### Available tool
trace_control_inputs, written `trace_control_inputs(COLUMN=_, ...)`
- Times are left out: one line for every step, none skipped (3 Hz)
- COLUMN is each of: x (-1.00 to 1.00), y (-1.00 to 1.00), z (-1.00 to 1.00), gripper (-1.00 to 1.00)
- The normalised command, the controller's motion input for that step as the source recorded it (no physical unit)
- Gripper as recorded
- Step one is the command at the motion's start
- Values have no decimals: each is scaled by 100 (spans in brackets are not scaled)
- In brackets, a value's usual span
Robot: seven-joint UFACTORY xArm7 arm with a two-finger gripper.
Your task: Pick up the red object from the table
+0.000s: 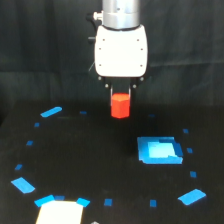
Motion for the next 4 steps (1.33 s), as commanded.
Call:
trace_control_inputs(x=23, y=-15, z=-92, gripper=-100)
trace_control_inputs(x=9, y=-12, z=100, gripper=-85)
trace_control_inputs(x=-7, y=59, z=93, gripper=-100)
trace_control_inputs(x=-16, y=22, z=-14, gripper=-100)
